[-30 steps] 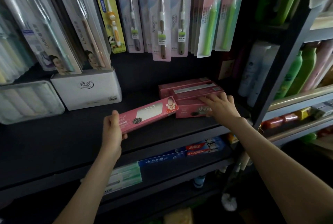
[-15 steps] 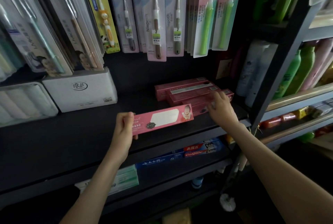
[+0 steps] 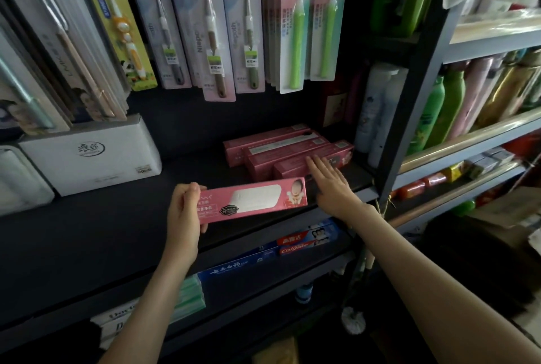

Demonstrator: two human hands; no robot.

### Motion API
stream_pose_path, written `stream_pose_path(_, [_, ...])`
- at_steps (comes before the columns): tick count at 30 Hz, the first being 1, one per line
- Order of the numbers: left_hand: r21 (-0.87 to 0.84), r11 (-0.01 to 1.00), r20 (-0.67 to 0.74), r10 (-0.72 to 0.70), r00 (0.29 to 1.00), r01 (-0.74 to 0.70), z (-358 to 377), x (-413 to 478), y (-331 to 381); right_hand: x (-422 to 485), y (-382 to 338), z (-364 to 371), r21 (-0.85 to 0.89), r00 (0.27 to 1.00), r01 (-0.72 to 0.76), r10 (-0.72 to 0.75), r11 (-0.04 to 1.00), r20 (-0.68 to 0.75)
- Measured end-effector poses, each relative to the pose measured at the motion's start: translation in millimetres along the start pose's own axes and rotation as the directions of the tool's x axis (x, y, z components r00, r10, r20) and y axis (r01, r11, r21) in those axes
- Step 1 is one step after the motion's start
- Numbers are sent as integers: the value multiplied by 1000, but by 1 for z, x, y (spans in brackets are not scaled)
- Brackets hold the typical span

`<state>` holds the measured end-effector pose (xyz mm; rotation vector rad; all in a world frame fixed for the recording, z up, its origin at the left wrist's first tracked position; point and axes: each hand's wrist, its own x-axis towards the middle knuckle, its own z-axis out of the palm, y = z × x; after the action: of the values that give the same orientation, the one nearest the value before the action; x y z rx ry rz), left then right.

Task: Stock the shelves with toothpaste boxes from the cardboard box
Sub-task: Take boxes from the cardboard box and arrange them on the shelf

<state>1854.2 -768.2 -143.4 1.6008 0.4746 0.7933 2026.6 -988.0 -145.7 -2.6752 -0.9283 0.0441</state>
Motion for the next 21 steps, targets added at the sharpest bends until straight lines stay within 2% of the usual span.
stream_pose_path(5, [8, 999, -58, -35, 998, 36, -19, 9, 1, 3, -16, 0, 13, 996, 80, -80, 997, -29])
stream_pose_path(10, [70, 997, 6, -10, 1000, 9, -28, 13, 6, 3, -30, -4, 31, 996, 87, -87, 996, -1])
stream_pose_path(16, [71, 997, 26, 2, 1000, -4, -25, 8, 10, -1, -32, -11, 244, 997, 52, -65, 969, 48])
stream_pose_path(18, [82, 996, 49, 14, 999, -18, -17, 5, 12, -6, -33, -13, 360, 999, 38, -24, 932, -43])
stream_pose_path(21, [83, 995, 89, 54, 995, -62, 1, -1, 13, -17, -34, -20, 533, 962, 20, 129, 846, -241])
